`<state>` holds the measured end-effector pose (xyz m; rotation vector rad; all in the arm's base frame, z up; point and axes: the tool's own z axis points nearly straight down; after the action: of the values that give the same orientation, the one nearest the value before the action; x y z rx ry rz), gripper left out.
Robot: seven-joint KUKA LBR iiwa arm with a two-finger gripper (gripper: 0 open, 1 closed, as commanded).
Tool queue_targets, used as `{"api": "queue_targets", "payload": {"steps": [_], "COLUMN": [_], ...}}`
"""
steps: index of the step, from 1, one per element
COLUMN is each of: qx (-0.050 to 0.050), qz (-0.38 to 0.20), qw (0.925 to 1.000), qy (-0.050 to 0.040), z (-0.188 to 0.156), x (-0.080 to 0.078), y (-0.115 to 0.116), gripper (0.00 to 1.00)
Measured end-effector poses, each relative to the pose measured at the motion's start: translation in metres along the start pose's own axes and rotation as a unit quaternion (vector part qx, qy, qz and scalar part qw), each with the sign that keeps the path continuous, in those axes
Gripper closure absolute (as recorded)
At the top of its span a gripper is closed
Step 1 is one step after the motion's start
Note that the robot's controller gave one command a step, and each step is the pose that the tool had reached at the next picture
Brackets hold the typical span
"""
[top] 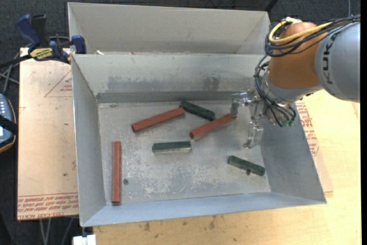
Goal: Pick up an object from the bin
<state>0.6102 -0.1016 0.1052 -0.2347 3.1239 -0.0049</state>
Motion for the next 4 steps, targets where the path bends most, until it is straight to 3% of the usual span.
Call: {"api": "queue_targets", "payload": {"steps": [1, 2, 3, 4], "qx": [-0.003, -0.001, -0.002, -0.002], "qz": [-0.025, 0.029, -0.038, -0.038], "qw": [0.9997, 0.9996, 0.9993, 0.9993], "qy": [0.0035, 0.0016, 0.0018, 0.0018], "z": [0.023, 0.031, 0.034, 0.034], "x": [-0.014, -0.046, -0.055, -0.055], "y": [0.020, 0.070, 0.085, 0.085], "gripper": [0.00, 0.00, 1.00, 1.00]}}
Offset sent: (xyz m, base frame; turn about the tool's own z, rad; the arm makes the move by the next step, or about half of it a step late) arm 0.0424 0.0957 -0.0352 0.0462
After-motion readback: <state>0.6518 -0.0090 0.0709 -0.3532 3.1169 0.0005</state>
